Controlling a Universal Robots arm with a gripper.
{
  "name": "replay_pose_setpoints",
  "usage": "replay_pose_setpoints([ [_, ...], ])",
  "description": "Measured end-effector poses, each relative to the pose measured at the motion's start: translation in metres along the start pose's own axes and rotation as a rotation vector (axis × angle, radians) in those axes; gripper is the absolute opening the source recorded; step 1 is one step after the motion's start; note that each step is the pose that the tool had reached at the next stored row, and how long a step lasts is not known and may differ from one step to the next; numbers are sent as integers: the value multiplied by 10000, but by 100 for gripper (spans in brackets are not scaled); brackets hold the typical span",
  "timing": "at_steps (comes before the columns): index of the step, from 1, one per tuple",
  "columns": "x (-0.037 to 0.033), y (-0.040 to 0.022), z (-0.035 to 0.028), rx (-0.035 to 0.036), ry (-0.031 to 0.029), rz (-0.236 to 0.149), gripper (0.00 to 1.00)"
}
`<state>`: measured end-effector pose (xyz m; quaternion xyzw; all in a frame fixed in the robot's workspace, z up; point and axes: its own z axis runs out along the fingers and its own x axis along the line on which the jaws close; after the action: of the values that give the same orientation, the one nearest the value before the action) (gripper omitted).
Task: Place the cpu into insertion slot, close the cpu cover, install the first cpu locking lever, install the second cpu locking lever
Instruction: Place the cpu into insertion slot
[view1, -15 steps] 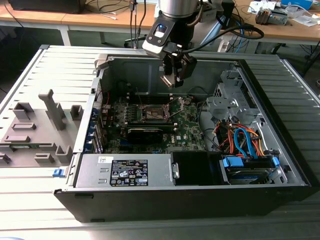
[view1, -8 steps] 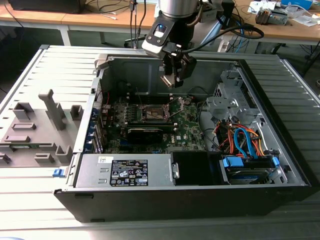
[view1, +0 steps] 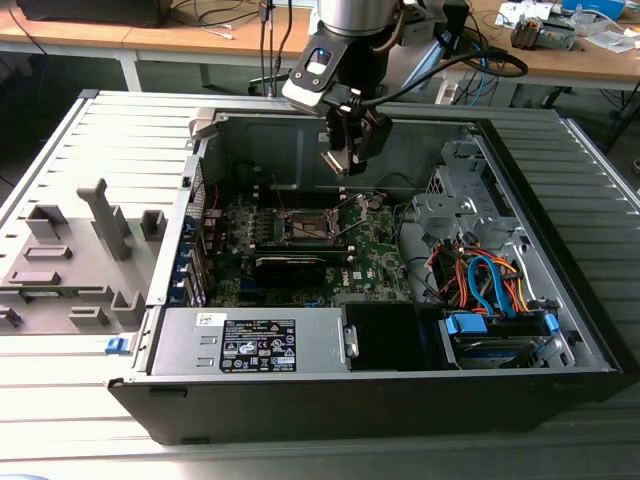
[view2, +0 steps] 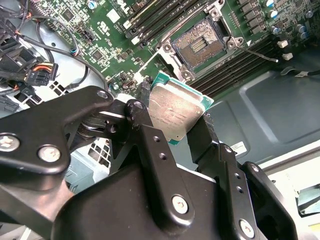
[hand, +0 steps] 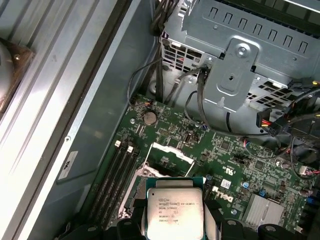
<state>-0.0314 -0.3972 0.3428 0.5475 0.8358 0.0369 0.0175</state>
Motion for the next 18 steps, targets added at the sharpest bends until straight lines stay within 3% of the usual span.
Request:
replay_pose_setpoints([
  [18, 0, 0, 1, -4, -30, 373, 55],
])
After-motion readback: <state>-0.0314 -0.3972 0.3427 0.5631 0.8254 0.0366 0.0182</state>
